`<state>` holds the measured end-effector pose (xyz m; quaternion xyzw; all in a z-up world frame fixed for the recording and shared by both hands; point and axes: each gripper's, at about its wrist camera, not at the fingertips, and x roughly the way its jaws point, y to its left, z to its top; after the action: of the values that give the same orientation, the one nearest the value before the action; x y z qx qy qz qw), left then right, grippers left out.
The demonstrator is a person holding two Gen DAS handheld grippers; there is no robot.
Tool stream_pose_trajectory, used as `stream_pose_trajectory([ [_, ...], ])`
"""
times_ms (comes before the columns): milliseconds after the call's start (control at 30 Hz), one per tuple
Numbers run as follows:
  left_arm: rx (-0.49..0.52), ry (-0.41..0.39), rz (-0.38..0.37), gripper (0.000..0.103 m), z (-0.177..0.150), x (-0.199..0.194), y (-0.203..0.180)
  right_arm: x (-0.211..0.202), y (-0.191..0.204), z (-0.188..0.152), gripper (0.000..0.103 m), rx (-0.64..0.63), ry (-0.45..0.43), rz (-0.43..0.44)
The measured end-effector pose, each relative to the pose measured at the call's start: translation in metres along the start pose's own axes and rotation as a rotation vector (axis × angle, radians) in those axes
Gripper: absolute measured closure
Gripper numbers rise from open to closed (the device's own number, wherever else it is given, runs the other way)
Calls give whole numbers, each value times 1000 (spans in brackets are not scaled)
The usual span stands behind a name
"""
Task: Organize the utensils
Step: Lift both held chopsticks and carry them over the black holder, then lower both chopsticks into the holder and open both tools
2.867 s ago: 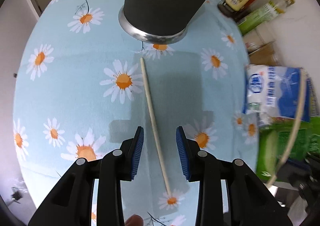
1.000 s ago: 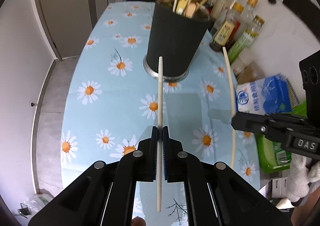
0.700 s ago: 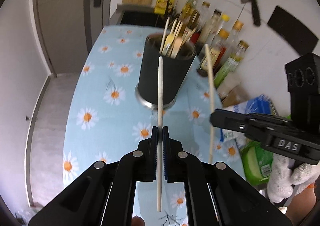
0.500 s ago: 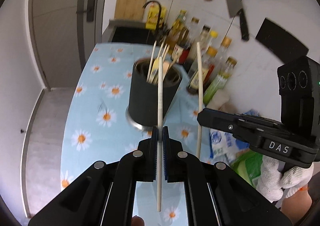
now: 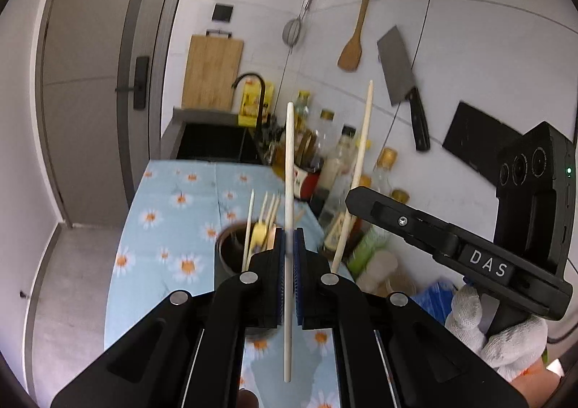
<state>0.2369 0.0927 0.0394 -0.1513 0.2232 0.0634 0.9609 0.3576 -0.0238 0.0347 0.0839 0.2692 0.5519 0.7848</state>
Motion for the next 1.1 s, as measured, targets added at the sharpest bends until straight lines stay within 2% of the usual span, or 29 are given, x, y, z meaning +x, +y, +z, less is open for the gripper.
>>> stream_pose_trajectory([
  [133,5,-75,-19,99,12,7,5,3,-12,15,97,14,-81,-46],
  [367,-14,-204,-77,99,33,20,14,18,-37,31,97,87,-139,-50],
  [633,0,-324,-103,99,44,32,18,30,-46,37,97,33,-195,-89],
  [767,-6,-337,-89,99,37,44,22,42,-50,28,97,9,-183,-98],
  [867,-35,-312,-77,99,28,56,30,54,-54,18,97,-4,-157,-110],
  [1100,-20,-259,-32,99,3,75,36,79,-70,-5,97,35,-87,-106],
])
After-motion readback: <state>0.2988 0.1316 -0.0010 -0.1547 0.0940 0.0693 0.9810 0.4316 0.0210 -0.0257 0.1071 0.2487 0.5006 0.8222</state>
